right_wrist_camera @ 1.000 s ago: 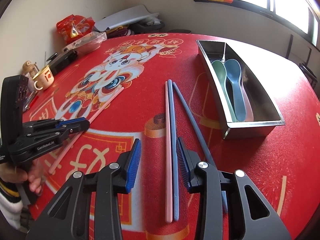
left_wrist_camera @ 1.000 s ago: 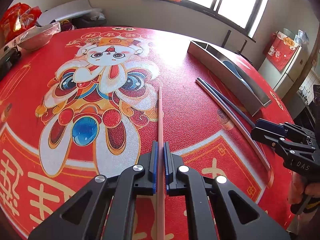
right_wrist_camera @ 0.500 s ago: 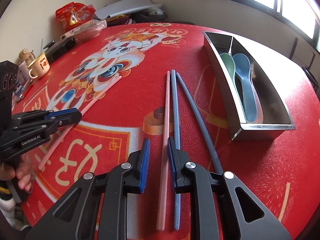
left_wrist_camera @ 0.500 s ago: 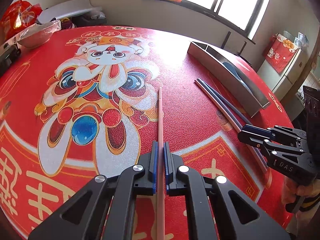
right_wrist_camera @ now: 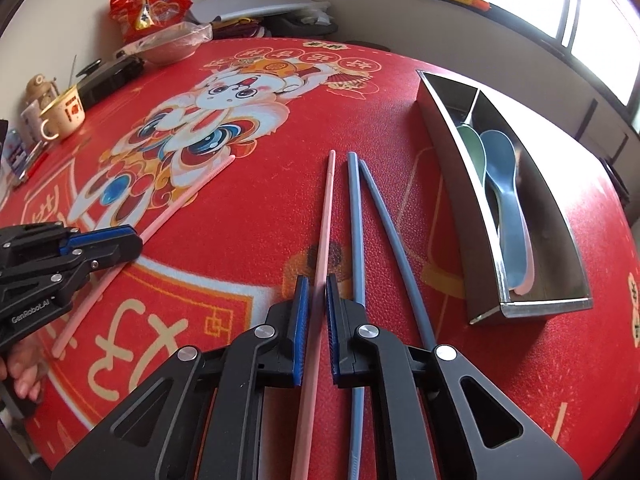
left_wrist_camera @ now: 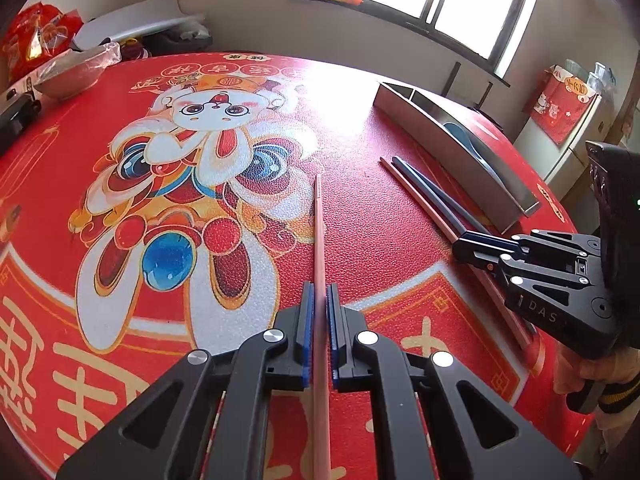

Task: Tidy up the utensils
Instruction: 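Close the right tool on the second pink chopstick while the left tool holds the first, then carry the pink chopstick into the steel tray and open the right tool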

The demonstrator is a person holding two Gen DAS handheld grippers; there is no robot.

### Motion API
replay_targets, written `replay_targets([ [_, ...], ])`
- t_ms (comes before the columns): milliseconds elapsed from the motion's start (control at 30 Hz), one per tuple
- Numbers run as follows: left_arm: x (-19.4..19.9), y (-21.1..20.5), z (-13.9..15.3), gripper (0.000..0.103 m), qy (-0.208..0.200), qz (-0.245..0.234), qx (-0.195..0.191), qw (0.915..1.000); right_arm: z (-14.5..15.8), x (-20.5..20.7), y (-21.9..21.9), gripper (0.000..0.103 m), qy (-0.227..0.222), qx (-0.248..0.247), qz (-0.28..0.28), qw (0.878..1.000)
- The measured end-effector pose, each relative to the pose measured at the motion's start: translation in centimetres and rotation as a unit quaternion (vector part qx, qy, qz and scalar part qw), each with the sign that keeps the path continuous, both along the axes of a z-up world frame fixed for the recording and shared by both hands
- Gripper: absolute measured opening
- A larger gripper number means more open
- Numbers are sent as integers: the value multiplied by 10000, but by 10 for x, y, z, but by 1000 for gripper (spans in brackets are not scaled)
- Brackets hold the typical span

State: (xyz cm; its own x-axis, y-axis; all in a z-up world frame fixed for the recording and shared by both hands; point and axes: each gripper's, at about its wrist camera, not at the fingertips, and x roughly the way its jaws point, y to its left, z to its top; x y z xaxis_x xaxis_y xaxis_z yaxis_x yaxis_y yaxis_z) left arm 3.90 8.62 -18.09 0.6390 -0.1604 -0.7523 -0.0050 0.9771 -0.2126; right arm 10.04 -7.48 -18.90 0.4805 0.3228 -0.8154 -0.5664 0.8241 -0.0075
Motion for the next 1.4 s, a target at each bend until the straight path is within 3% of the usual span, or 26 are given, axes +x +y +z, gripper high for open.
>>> replay_targets([
  [167,0,-2,0,7,1,-3,68,10000,-1,-4,4,7,-219,-85,50,9997],
  [567,0,-9,1,8,0,-13,299,9996,7,-6,-20,6,-103,699,-89,9975],
  [800,0,-10,1,8,1,-14,343,9994,41,-1,-49,6,-274,1245,-204,9916],
  [1067,0,-11,1,8,2,-13,357,9994,85,58,-77,6,-746,1284,-657,9867],
  [1400,0,-11,1,8,1,-14,396,9992,40,133,-76,6,112,1173,-1043,9875],
])
